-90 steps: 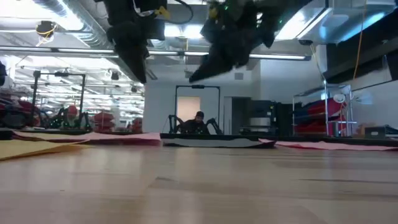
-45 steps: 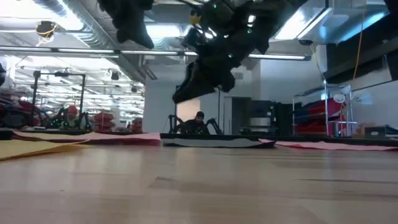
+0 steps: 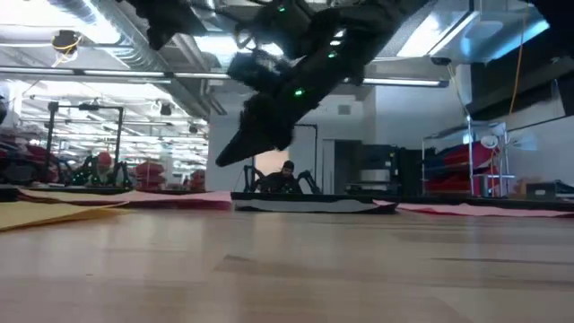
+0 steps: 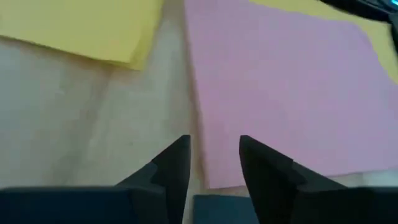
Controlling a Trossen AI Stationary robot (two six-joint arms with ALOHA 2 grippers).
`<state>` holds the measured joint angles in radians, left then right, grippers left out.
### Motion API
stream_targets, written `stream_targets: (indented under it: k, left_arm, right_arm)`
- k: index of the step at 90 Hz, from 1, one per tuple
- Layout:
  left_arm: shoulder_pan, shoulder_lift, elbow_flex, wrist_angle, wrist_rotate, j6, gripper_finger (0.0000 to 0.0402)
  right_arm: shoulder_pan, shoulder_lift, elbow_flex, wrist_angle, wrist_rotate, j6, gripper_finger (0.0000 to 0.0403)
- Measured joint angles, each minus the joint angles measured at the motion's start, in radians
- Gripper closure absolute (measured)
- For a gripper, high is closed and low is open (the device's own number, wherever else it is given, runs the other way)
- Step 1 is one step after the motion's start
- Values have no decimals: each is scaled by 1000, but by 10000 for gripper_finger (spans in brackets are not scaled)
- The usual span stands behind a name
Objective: Organize paper
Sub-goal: Stack the pink paper on top of the other pink paper
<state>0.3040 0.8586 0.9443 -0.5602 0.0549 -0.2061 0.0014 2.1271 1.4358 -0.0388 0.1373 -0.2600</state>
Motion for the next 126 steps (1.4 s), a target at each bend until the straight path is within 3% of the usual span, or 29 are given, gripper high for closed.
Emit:
stream_targets:
  k: [27,46,109,126]
  left_arm:
    - [61,-53,0,-44,5,32,401]
    - [78,-55,0,-71,13,92,401]
    - [78,-54,0,-121,13,155,402]
    - [78,-54,0,-143,13,154,402]
  right_arm:
    - [0,155,266,-335,79,49,274]
    - [0,206,358,-405,82,48,274]
    - [14,267,373,-417,168,27,275]
    - [16,268,372,-415,208,27,319]
